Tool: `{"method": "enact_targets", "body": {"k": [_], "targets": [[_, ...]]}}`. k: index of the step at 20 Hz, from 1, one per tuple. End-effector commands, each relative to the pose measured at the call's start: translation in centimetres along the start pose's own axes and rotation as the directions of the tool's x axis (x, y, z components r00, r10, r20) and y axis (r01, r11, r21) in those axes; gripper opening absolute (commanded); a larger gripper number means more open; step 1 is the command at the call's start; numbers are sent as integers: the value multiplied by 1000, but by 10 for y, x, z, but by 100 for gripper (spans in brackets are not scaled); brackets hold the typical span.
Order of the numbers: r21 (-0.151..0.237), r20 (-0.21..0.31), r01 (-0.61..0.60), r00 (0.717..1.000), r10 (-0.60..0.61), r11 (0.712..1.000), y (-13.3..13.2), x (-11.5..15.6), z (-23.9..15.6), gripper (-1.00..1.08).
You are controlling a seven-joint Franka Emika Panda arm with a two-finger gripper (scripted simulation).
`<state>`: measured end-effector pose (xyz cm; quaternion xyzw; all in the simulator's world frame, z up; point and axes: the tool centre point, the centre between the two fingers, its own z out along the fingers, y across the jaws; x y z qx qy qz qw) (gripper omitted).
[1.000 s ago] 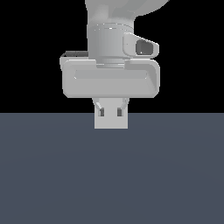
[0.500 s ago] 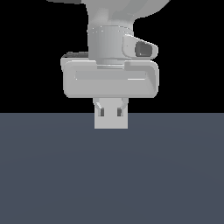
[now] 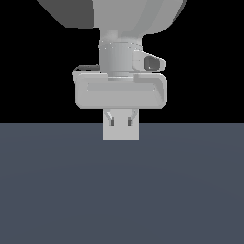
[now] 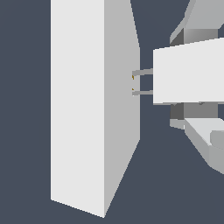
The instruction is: Plug the charger into the wall socket.
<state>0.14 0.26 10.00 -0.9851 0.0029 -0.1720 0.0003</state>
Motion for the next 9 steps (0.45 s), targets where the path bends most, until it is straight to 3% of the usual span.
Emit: {"method": "enact_targets", "body": {"k": [1, 9], "targets": [[0, 0, 0, 1000, 0, 1000, 0, 7, 2, -100], [-1, 0, 1, 1000, -1, 1000, 0, 13, 5, -100]]}}
